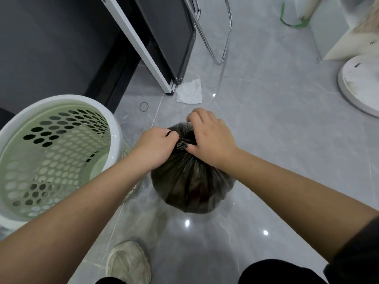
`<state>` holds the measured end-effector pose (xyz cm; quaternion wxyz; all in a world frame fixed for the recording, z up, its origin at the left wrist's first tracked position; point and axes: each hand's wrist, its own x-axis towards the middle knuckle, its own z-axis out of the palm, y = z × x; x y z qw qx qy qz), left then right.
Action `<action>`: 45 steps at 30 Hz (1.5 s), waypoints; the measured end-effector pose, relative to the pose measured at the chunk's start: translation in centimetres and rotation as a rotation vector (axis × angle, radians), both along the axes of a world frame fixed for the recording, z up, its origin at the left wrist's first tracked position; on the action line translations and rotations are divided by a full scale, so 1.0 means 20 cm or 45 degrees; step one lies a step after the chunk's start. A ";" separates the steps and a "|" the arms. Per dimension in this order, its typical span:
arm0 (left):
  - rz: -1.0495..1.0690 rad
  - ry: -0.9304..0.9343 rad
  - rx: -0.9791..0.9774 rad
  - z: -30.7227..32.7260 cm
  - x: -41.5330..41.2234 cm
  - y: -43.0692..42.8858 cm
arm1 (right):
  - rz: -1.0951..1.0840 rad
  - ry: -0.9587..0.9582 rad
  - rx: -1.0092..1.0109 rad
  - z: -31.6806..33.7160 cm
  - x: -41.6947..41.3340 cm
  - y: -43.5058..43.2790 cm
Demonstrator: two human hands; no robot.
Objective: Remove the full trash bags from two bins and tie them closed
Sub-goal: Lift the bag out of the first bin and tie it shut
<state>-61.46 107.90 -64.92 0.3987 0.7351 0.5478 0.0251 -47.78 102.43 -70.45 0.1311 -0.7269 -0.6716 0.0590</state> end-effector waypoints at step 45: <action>0.038 -0.001 -0.009 0.01 -0.01 0.05 | -0.005 -0.113 0.067 -0.02 -0.06 0.01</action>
